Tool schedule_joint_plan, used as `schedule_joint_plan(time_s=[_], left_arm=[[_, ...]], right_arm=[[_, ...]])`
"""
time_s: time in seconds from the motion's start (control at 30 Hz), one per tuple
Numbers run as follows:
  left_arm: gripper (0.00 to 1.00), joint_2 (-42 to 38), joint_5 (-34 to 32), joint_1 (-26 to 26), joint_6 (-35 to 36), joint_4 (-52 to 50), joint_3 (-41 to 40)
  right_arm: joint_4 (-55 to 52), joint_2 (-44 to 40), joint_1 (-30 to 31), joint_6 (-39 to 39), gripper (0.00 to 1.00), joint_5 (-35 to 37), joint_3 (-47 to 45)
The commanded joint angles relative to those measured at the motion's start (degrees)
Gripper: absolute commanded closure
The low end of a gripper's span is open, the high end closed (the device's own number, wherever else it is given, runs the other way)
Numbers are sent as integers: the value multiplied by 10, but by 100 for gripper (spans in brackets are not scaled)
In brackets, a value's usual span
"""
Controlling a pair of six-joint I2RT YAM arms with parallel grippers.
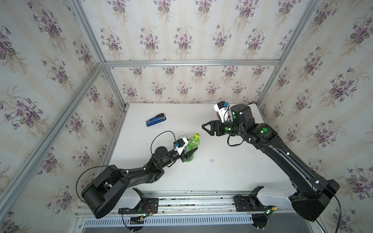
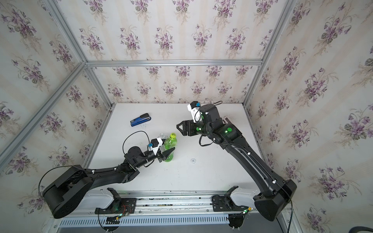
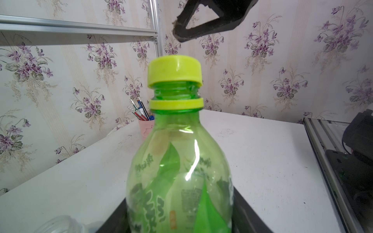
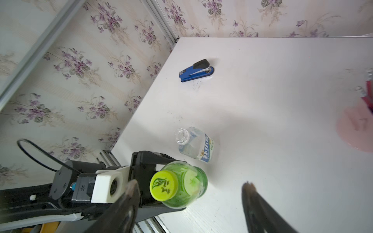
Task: Screw on the bottle caps
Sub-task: Screw the bottle cap onto the plastic bottle.
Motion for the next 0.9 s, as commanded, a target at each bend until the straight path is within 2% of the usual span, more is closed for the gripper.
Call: schedule_joint_plan(time_s=[0.0,0.07,0.27,0.43,0.73,0.87], left_arm=[[39,2,7,2,-11,35,1],[39,3,5,5,-16,38,0],[39,1,8,7,-19,39,-1],[39,2,11,7,-20,36,1],[39,3,12,7,-21,31,5],[39,0,15,8,-21,25,6]], right_arm=[[101,-1,-2,81,36,-73,-40],[133,-1,-2,103,43,-99,-69],[184,-8,-2,127,52,-115,-111],[189,4,0,124,54,-124,-109],[135,32,21,92,56,-104,-78],[93,41,31,64,61,-76,-58]])
